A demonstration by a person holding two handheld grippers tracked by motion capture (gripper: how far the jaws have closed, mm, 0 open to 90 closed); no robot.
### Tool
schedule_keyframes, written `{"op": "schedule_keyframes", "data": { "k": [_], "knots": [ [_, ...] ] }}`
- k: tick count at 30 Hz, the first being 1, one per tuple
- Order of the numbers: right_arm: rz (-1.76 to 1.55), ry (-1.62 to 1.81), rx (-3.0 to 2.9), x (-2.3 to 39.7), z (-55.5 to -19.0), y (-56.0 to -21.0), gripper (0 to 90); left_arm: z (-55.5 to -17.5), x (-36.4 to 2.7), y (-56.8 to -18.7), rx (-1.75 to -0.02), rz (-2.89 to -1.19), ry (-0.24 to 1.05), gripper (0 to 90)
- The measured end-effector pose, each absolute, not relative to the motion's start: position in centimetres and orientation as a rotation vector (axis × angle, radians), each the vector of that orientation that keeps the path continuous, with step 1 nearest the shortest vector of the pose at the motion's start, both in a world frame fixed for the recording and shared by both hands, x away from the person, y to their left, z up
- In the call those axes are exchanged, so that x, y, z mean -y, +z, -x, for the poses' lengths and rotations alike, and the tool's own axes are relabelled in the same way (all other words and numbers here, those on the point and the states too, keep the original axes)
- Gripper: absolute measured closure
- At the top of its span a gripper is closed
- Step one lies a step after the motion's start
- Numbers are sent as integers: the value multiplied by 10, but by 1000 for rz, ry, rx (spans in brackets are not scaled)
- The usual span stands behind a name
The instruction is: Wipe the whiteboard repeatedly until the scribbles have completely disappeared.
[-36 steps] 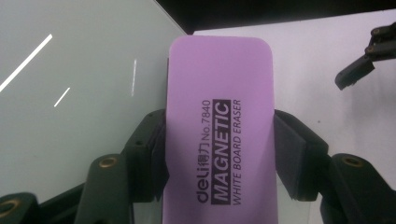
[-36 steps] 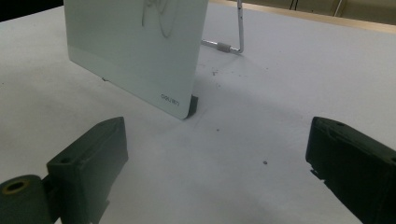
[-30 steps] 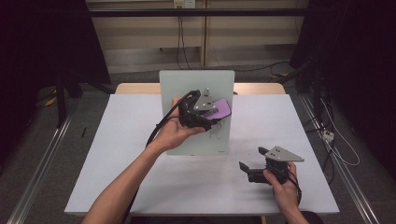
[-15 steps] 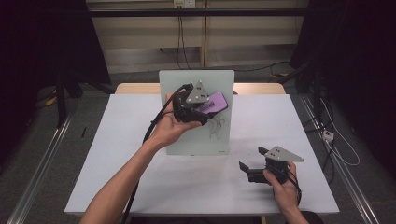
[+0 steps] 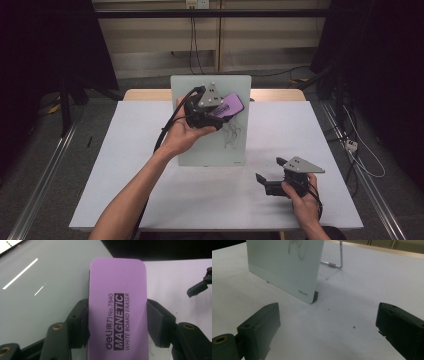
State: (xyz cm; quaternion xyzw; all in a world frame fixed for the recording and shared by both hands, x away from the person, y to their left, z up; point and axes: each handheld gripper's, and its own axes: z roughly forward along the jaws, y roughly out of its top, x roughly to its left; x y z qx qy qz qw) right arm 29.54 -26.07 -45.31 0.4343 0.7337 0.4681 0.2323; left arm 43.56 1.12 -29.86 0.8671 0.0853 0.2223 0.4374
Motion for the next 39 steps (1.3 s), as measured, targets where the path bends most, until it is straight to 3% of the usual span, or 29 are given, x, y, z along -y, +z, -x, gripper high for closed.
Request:
{"op": "schedule_keyframes", "data": {
  "k": [20, 39],
  "knots": [
    [-1190, 1286, -2016, 261, -295, -453, 56, -419, 1, -340, -168, -2238, 519, 409],
    [-1190, 1285, -2017, 261, -295, -453, 56, -415, 2, -354, -158, -2281, 470, 409]
  ]
}}
